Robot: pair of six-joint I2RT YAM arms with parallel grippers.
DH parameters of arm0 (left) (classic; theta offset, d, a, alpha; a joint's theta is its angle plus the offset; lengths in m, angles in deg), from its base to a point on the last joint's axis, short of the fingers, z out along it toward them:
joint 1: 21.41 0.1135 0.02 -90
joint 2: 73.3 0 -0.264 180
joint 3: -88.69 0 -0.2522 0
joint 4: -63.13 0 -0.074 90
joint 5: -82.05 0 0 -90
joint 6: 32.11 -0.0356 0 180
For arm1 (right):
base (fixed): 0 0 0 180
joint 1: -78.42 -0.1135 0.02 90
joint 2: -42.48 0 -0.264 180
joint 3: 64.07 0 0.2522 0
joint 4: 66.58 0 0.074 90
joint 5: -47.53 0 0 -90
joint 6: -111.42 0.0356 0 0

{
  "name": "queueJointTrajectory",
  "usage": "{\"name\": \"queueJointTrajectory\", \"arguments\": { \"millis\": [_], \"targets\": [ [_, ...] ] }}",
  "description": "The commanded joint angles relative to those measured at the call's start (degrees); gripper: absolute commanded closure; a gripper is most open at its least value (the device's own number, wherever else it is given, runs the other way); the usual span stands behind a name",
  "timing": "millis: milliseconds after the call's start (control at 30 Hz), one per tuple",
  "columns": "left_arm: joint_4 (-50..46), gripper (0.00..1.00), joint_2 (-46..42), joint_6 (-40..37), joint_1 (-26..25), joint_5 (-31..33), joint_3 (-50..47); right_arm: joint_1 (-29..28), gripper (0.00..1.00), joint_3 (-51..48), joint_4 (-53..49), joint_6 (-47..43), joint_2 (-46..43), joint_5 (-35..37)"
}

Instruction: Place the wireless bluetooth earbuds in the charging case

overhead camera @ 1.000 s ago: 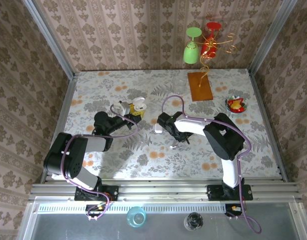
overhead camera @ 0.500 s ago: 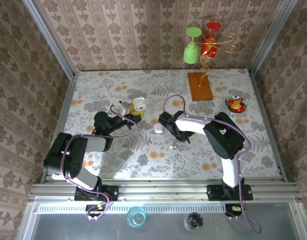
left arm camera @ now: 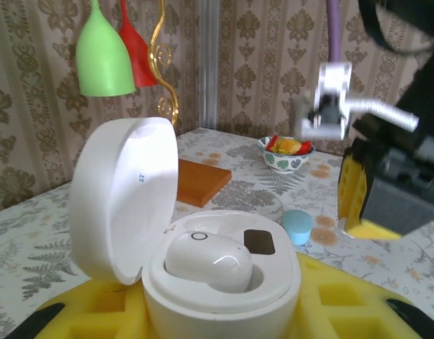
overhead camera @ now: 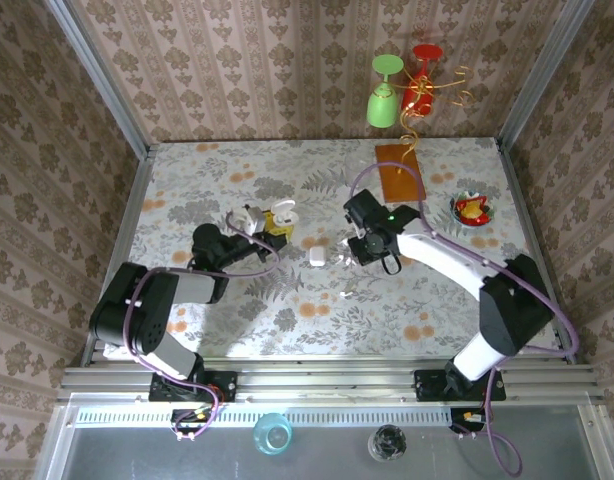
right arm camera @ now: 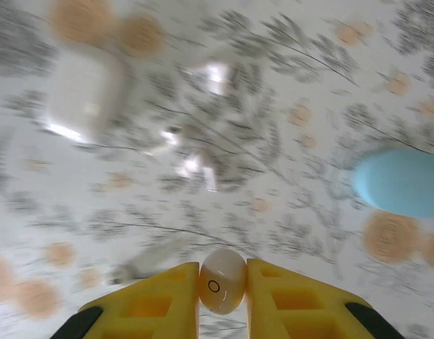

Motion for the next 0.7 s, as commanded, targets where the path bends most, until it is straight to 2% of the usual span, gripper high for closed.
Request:
{"name": "queueJointTrajectory", "arguments": {
  "millis": [0,167,267,333,433,667],
  "targets": [
    [1.5,0.74,1.2,-1.0,-1.4,-3.0,2.0,1.8,0.77,-0.9,4.4,1.1,-4.2,-19.9],
    [1.5,0.73,2.5,-0.1,-3.7,-7.3,3.3,4.3,0.77,-0.6,11.6,2.2,-7.9,-34.5],
    [1.5,0.74,3.7,1.1,-4.5,-9.6,4.4,4.9,0.77,0.5,13.8,1.9,-7.9,-39.9],
    [1.5,0.74,4.2,2.0,-6.7,-10.8,5.1,5.1,0.77,1.4,14.9,1.9,-7.5,-42.8],
    [1.6,0.74,4.8,3.0,-7.9,-12.1,6.0,5.2,0.77,2.5,16.0,2.0,-7.0,-44.6],
    [1.6,0.74,4.9,4.1,-8.3,-14.4,7.0,5.3,0.77,4.0,15.3,1.4,-4.8,-43.7]
  ]
}}
